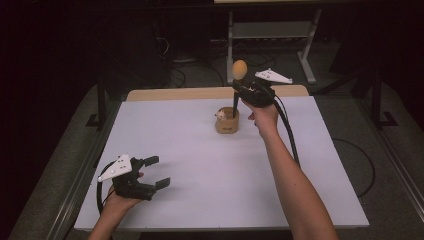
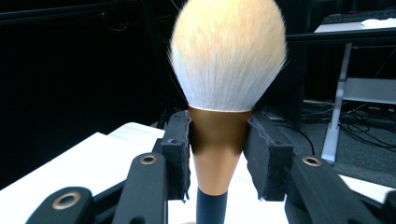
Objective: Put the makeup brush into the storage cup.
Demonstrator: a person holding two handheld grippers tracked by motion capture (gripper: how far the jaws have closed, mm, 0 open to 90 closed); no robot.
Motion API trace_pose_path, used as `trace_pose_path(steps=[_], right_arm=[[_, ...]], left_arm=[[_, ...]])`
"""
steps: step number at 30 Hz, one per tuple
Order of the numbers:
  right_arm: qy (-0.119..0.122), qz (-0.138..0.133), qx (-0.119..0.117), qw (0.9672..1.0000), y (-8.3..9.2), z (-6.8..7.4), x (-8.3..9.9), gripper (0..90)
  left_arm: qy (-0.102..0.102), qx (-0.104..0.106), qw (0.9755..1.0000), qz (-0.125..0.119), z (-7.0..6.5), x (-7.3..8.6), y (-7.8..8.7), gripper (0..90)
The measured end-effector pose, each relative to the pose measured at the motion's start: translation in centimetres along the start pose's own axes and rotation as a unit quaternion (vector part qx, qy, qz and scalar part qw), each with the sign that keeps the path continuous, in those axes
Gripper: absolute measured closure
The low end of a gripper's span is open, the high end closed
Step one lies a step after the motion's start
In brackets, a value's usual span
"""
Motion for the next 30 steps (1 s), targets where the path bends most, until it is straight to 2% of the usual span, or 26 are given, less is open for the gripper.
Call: trace_pose_path(steps=[7,13,17,30], right_arm=[[0.002,0.011,0.000,0.9999,-0.3,0.0,0.7,61.2],[0.020,0.023,-0.006,0.9995,-0.6,0.3,1.3,61.1],[0.021,0.030,-0.006,0.9993,-0.7,0.4,1.6,61.1],[0.029,0.056,-0.013,0.9979,-0.8,0.6,2.4,61.0]], left_arm=[[-0.001,0.000,1.0000,0.001,0.0,0.0,0.0,10.0],[0.000,0.000,1.0000,0.002,0.0,0.0,0.1,10.0],[0.006,-0.001,1.0000,-0.004,-0.1,0.0,0.0,10.0],[0.000,-0.001,1.0000,0.001,-0.1,0.0,0.1,10.0]])
Point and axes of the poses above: each handheld gripper's, and its own axes: y roughly backward along the jaws, x roughly out of its underside, z roughly to its left, the point moved 3 cm from there along -y, roughly forward along the jaws, and after that the axes turned 12 degrees about -z, right-handed, at the moved point
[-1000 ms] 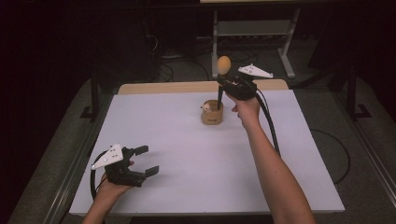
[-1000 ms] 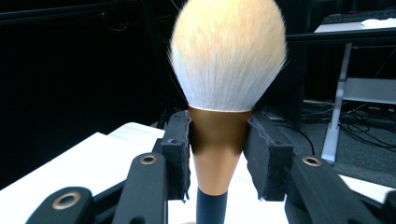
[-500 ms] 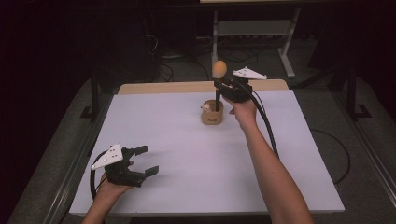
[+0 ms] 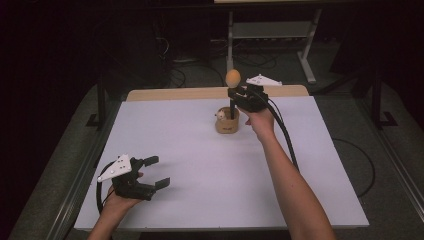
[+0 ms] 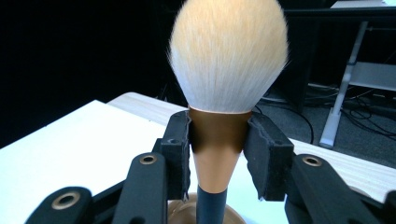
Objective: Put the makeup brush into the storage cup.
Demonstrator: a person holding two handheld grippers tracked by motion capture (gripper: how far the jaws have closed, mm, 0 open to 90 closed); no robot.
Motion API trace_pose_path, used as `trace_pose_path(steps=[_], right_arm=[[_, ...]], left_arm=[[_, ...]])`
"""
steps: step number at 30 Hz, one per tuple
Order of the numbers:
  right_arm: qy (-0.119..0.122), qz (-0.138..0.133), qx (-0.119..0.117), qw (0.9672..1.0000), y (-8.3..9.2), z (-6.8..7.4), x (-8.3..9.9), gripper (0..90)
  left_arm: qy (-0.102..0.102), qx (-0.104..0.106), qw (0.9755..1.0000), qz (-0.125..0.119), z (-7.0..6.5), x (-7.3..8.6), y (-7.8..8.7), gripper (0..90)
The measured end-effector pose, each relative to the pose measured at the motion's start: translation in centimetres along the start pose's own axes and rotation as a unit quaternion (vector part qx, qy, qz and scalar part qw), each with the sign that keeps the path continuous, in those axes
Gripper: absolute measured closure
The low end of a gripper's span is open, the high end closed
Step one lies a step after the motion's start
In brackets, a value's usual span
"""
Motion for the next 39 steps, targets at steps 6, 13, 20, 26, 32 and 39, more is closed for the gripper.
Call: trace_pose_path(steps=[6,13,20,26,32,39], right_arm=[[0.002,0.013,-0.007,0.9999,-0.1,0.1,0.4,61.0],[0.004,0.028,-0.011,0.9995,-0.2,0.1,0.9,55.4],[0.002,0.036,-0.016,0.9992,0.1,-0.1,0.9,40.1],[0.002,0.030,-0.022,0.9993,0.8,0.0,0.7,36.9],[-0.006,0.031,-0.031,0.9990,1.5,0.0,0.8,30.7],[-0.018,0.039,-0.042,0.9982,2.3,-0.1,1.0,23.7]], left_arm=[[0.001,0.000,1.0000,-0.001,0.0,0.0,0.0,10.0],[0.002,0.000,1.0000,0.000,-0.1,0.0,0.0,10.0],[0.000,0.001,1.0000,-0.001,-0.1,0.0,-0.1,10.0],[0.001,0.000,1.0000,-0.001,-0.2,0.0,0.0,10.0],[0.000,-0.002,1.0000,0.000,-0.2,0.1,0.2,10.0],[0.001,-0.003,1.0000,0.003,-0.2,0.3,0.3,10.0]])
Point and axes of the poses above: each handheld gripper's, and its own axes: y roughly backward along the jaws, x roughly out of its underside, z roughly to its left, the point moved 3 cm from there along -y, roughly forward along the jaws, and after that the axes turned 12 degrees about -z, right-handed, at the moved point
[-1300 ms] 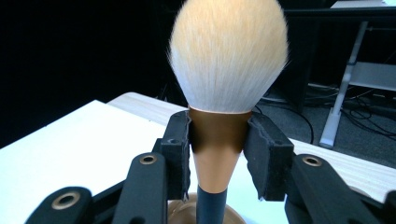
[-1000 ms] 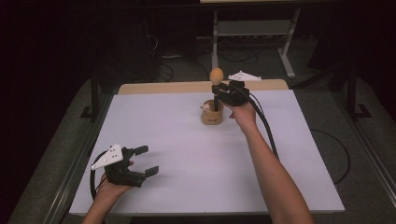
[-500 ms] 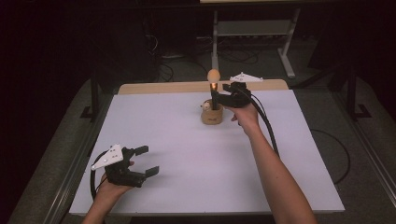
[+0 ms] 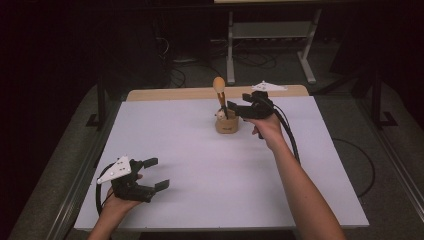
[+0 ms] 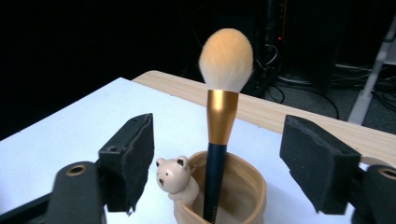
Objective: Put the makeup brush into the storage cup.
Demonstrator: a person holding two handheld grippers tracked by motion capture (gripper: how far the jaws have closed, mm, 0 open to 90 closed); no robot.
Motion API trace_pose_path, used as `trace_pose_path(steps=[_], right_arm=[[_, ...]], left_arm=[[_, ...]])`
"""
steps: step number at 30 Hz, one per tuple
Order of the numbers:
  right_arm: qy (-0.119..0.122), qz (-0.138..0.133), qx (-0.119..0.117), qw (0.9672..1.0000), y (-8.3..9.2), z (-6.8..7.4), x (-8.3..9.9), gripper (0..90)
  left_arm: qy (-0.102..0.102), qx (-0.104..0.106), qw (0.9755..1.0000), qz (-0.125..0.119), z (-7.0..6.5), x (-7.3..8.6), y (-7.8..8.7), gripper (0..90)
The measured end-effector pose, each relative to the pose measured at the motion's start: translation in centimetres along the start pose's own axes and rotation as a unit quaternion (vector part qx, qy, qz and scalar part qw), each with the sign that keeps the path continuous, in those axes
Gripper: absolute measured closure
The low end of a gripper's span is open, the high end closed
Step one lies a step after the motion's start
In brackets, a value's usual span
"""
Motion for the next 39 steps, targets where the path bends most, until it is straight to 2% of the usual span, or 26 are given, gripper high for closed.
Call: trace_pose_path(steps=[2,9,17,22,24,39], right_arm=[[0.001,0.005,-0.001,1.0000,0.2,0.0,0.1,21.6],[0.011,0.019,-0.006,0.9997,1.0,0.1,0.5,14.9],[0.016,0.025,-0.012,0.9995,2.1,0.4,0.7,13.7],[0.017,0.021,-0.010,0.9996,2.9,0.4,0.9,13.7],[0.018,0.020,-0.009,0.9996,3.2,0.4,1.0,13.7],[0.020,0.005,-0.008,0.9998,5.8,0.5,1.6,13.4]], left_arm=[[0.006,-0.003,1.0000,-0.002,0.0,0.0,0.0,10.0],[0.004,-0.003,1.0000,-0.002,0.0,0.0,0.0,10.0],[0.001,-0.002,1.0000,0.003,0.0,0.1,0.0,10.0],[0.006,-0.003,1.0000,0.001,-0.1,0.1,0.0,10.0],[0.001,-0.002,1.0000,0.000,0.0,0.1,0.1,10.0],[0.003,-0.004,1.0000,-0.001,-0.1,0.0,0.1,10.0]])
Point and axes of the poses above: each handheld gripper's, and its own axes: y roughly backward along the jaws, x roughly out of its underside, z roughly to its left, the point moved 3 cm from there along -y, roughly forward along the jaws, and after that the axes turned 12 degrees about -z, right-handed, at the moved point
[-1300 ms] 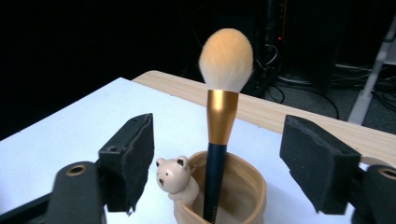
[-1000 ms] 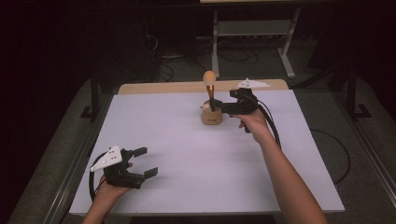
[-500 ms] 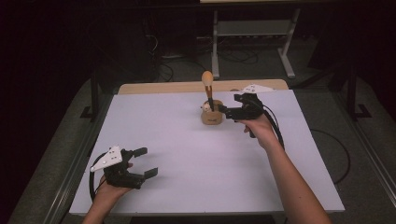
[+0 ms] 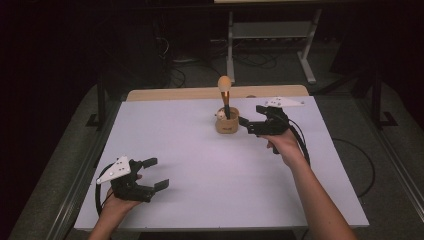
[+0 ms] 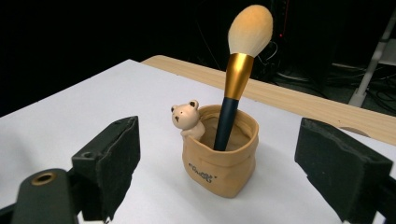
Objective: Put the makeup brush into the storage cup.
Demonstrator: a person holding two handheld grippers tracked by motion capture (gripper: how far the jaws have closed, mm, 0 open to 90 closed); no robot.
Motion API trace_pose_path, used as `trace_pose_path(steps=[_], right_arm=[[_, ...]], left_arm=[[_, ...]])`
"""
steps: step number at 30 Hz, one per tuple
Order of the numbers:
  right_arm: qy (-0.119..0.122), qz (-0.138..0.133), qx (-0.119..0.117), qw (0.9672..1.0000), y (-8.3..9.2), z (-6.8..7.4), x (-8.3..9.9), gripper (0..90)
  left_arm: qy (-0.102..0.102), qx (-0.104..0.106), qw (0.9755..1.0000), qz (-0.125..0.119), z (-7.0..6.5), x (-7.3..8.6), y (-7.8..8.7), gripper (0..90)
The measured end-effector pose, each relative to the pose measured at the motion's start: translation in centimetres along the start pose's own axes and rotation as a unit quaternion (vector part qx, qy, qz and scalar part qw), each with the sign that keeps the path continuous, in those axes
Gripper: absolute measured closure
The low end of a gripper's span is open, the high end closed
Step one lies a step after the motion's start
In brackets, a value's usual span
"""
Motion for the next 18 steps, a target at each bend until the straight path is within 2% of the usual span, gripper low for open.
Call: trace_pose_path(steps=[9,11,18], right_arm=[[0.001,-0.015,-0.003,0.9999,1.6,0.4,0.6,13.1],[0.001,-0.020,-0.003,0.9998,1.9,0.5,0.8,12.9],[0.002,-0.021,0.006,0.9998,2.9,0.4,1.2,10.3]], left_arm=[[0.002,-0.002,1.0000,-0.001,0.0,0.0,0.0,10.0],[-0.003,0.000,1.0000,0.000,0.1,0.0,0.0,10.0],[0.005,-0.003,1.0000,0.000,0.0,0.1,0.0,10.0]])
Point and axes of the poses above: each handheld gripper's, and its own axes: y roughly backward along the jaws, x roughly out of its underside, z roughly to its left, the point moved 3 cm from there along -y, roughly forward along the jaws, and after that the axes turned 12 degrees about -z, right-handed, at the moved point
